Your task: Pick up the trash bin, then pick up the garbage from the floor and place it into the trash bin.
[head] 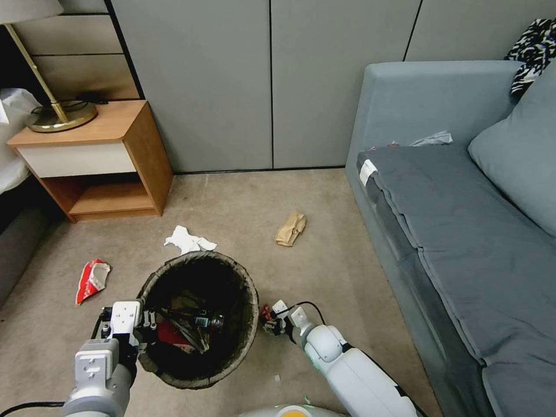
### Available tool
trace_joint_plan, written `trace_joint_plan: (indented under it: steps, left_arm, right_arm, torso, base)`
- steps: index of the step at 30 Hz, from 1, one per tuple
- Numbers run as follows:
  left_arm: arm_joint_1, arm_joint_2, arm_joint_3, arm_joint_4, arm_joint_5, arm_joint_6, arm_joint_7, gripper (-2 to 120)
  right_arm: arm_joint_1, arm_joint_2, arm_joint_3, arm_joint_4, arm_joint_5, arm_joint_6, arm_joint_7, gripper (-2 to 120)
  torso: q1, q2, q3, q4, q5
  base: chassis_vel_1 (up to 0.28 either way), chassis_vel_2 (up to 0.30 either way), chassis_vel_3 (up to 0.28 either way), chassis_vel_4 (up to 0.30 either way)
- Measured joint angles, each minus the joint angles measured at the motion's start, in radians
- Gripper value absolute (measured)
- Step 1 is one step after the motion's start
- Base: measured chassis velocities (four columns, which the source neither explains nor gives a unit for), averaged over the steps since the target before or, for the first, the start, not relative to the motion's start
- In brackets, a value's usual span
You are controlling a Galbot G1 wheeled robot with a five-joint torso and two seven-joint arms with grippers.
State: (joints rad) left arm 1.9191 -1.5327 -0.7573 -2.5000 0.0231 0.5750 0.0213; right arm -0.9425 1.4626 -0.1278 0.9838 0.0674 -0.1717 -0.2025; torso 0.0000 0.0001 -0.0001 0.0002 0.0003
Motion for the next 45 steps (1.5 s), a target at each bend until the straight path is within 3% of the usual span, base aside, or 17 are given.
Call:
trace_joint_plan:
  steps: [17,26,28,45]
  left_arm:
    - [-0.005,0.002,-0.002,0.000,-0.001,-0.004,0.000,1]
    - [-0.003,0.004,-0.002,0.000,-0.002,-0.004,-0.001,1]
    - [-0.001,0.005,-0.002,0.000,-0.003,-0.004,-0.001,1]
    - [0.016,0.011,-0.003,0.000,-0.016,0.001,-0.003,1]
  right_arm:
    - [-0.009,0.002,0.007,0.009,-0.007,-0.003,0.008,2]
    - [-0.032,-0.017,0.055,0.085,-0.011,-0.009,0.024,0]
    - [-0.056,-0.056,0.090,0.230,-0.009,-0.012,0.027,0]
    - [-0.097,-0.169,0.190,0.746,0.115,-0.069,0.092,0]
  torso:
    - [0.000,0.000,0.000,0.0004,0.0003]
    - [0.000,0.000,0.000,-0.0004,-0.0011]
    - [0.000,0.000,0.000,-0.0005,-0.0003]
    - [0.000,0.000,0.000,-0.0002,-0.0003]
  base:
    - [0.000,0.000,0.000,0.000]
    - [0.000,0.000,0.000,0.000]
    - [0.000,0.000,0.000,0.000]
    - [0.000,0.000,0.000,0.000]
